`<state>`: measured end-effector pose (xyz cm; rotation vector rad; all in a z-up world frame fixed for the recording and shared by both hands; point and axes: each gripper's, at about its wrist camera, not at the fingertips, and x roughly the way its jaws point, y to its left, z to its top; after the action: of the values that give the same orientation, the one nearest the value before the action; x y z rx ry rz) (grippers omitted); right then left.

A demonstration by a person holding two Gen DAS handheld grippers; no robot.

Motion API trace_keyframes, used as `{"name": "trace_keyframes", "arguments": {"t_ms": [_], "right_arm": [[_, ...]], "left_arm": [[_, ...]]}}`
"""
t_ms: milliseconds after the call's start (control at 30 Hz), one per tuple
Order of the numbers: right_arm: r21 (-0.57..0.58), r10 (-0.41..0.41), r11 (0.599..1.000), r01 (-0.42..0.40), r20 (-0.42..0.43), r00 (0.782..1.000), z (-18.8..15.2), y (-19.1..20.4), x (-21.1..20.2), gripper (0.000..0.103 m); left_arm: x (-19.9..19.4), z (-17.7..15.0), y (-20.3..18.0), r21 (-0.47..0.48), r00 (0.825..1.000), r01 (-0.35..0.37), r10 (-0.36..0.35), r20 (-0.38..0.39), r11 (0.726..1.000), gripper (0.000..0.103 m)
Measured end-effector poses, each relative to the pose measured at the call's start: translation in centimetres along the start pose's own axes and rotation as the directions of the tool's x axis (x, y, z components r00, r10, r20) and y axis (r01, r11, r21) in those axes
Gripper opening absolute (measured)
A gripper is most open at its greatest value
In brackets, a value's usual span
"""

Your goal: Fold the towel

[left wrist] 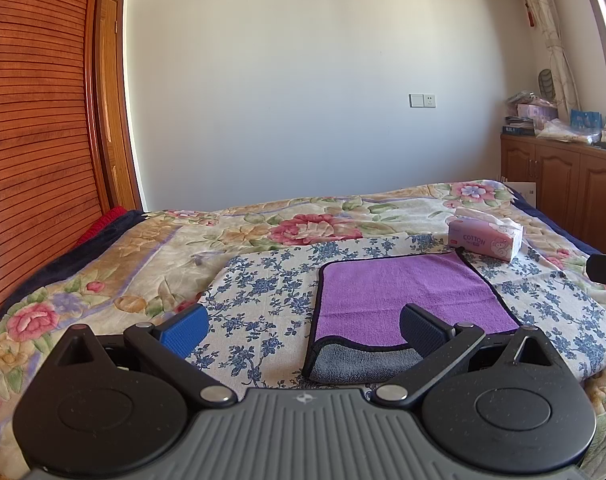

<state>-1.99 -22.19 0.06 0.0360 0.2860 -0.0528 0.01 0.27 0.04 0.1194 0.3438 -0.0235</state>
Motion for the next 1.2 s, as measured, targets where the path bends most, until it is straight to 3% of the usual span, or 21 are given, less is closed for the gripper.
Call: {"name": "trace_keyframes", "arguments": {"t_ms": [400, 633, 1200], "right_arm": [[0.009, 0.000, 1.000, 0.000, -0.011, 1.000, -1.2, -0.6, 1.0, 0.103], [0.045, 0.000, 0.999, 0.001, -0.037, 0.999, -0.4, -1.0, 1.0, 0.103], [-0.003, 0.047, 0.999, -0.047, -0.102, 0.994, 0.8, -0.6, 3.6, 0.103]], "left_arm": [[0.3, -0.1, 0.1, 0.004, 1.000, 0.007, -0.007, -0.010, 1.000, 0.103], [1.1, -0.2, 0.3, 0.002, 0.999, 0.018, -0.018, -0.038, 1.000, 0.103], [4.7, 1.7, 0.4, -0.004, 0.994, 0.040, -0.040, -0.102, 0.999, 0.103]]}}
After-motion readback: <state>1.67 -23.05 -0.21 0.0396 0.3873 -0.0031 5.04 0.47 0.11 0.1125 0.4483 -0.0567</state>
